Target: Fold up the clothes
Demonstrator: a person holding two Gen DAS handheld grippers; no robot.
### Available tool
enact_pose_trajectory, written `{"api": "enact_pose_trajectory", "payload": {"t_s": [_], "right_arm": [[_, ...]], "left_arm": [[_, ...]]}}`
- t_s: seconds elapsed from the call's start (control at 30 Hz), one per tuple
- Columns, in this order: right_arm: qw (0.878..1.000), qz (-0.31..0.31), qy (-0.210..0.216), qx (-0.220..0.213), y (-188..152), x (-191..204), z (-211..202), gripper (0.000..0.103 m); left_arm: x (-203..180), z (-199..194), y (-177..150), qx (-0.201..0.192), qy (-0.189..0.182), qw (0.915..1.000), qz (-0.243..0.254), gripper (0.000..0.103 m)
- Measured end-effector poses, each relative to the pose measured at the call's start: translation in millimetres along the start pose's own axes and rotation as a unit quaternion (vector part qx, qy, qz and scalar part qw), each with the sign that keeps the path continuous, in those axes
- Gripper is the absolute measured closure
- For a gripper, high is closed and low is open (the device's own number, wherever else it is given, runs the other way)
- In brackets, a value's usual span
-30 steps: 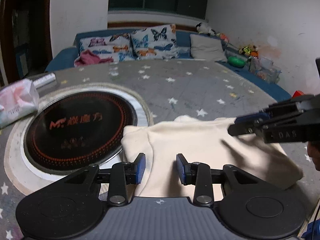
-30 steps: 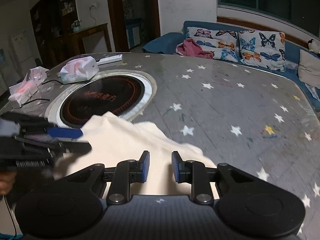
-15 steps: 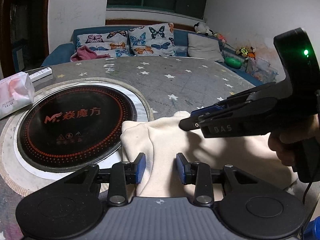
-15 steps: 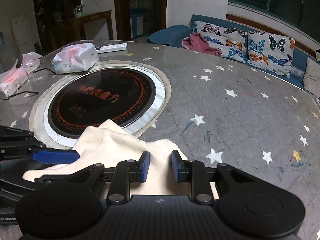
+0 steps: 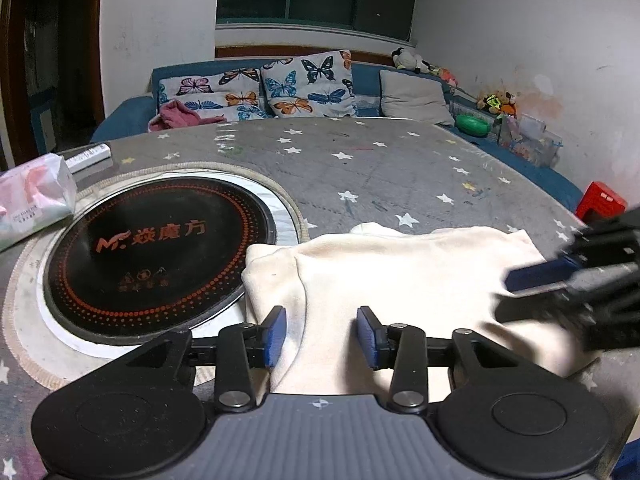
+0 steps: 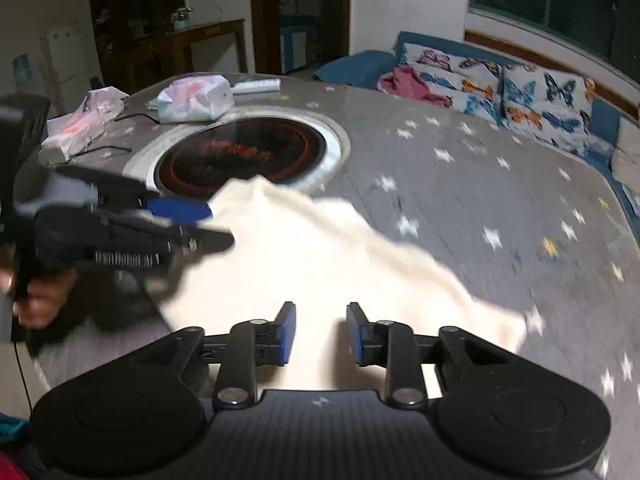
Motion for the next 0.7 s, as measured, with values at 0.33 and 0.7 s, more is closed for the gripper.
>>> {"api": "enact_pose_trajectory", "payload": {"t_s": [0.33,0.7], "right_arm": [[1.0,0.031,-0.006,0.001,-21.3,-13.1,2.4,0.073],[0.998,0.04,-0.052,0.004,-24.0,-31.3,2.5,0.073]], "left_arm": [[0.4,-4.6,-8.1,0.012,0.012,0.9997,-0.015,0.055],[-20.1,8.2,2.3,0.017,-0.001,0.9998,-0.006,0.054]]}}
Point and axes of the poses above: each gripper's, at about its wrist camera, not at the fingertips, and z roughly the way its jaws point, x to its left, y to its top, the point moved 2 cm from there along z, roughly the way its jaws point, and after that the axes turned 8 degrees about x, right-handed, at the moved point
